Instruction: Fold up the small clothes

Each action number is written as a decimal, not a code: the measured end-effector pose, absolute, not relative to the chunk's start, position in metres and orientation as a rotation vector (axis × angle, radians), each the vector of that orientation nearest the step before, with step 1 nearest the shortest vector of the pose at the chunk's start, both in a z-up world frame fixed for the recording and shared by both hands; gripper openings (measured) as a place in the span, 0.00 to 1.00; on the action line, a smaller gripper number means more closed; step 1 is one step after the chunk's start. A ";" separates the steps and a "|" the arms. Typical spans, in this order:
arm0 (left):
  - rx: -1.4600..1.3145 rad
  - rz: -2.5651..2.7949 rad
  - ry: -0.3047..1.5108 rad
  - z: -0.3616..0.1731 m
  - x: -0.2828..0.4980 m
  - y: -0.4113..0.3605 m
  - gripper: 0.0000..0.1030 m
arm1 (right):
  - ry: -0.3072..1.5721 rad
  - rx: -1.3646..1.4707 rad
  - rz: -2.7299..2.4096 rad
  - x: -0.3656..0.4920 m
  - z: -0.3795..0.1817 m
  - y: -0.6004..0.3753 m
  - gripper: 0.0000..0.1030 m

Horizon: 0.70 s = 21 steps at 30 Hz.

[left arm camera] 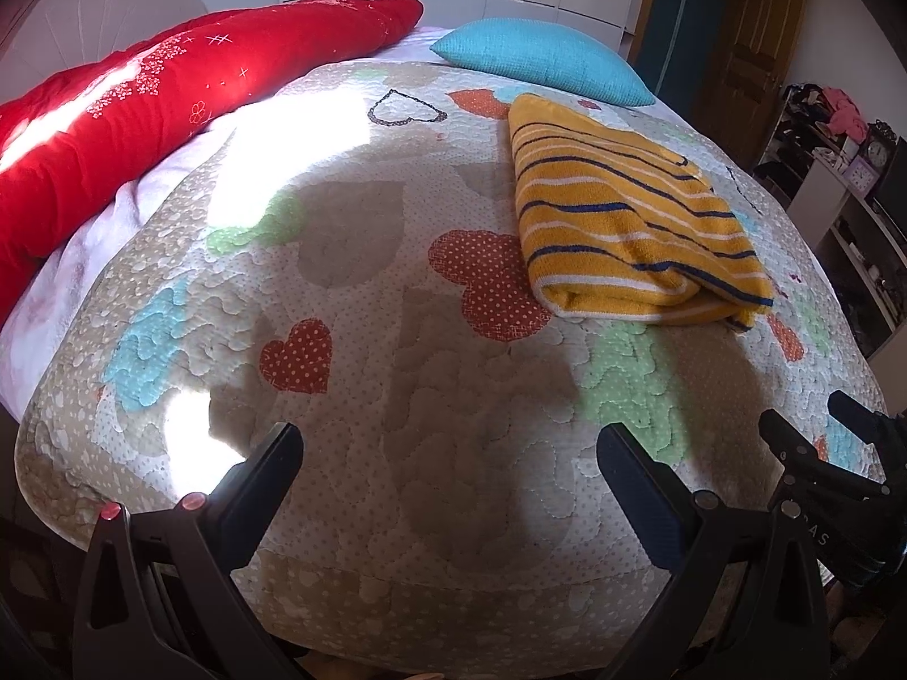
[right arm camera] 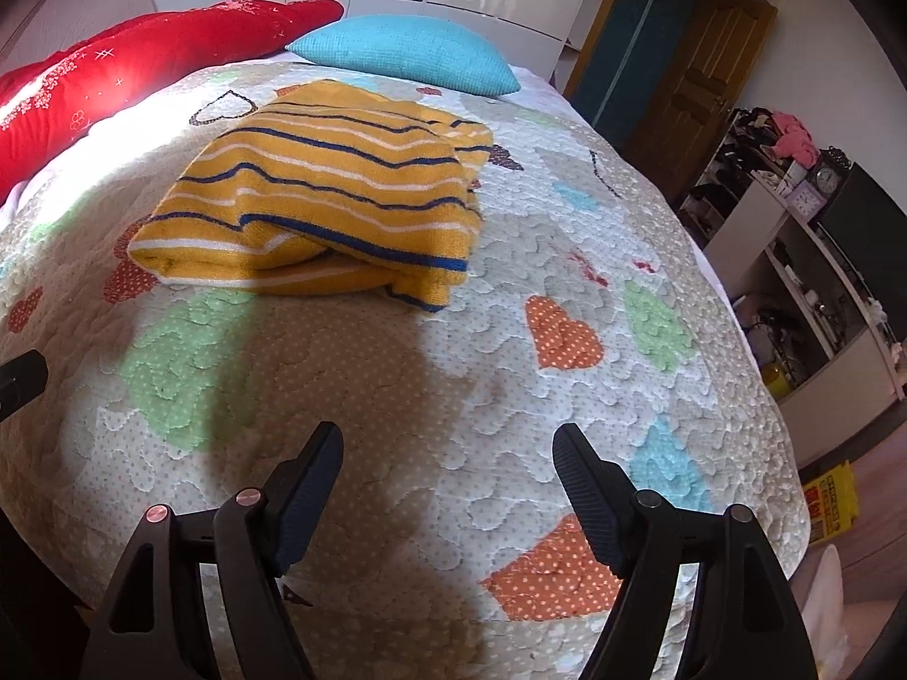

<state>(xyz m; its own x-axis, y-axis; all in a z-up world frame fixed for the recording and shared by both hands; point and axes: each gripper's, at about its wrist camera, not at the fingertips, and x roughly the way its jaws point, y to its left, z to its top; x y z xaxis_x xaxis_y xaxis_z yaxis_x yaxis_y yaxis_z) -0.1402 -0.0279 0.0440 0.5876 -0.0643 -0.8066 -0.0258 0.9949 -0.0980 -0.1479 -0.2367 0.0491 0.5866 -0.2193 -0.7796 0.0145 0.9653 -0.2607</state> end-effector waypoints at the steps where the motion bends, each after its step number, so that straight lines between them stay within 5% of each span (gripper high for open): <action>1: -0.100 -0.020 0.945 0.043 -0.140 -0.029 1.00 | 0.935 -0.245 -0.144 -0.149 0.050 -0.238 0.79; 21: -0.097 -0.077 0.946 0.043 -0.140 -0.041 1.00 | 0.913 -0.210 -0.142 -0.151 0.051 -0.246 0.80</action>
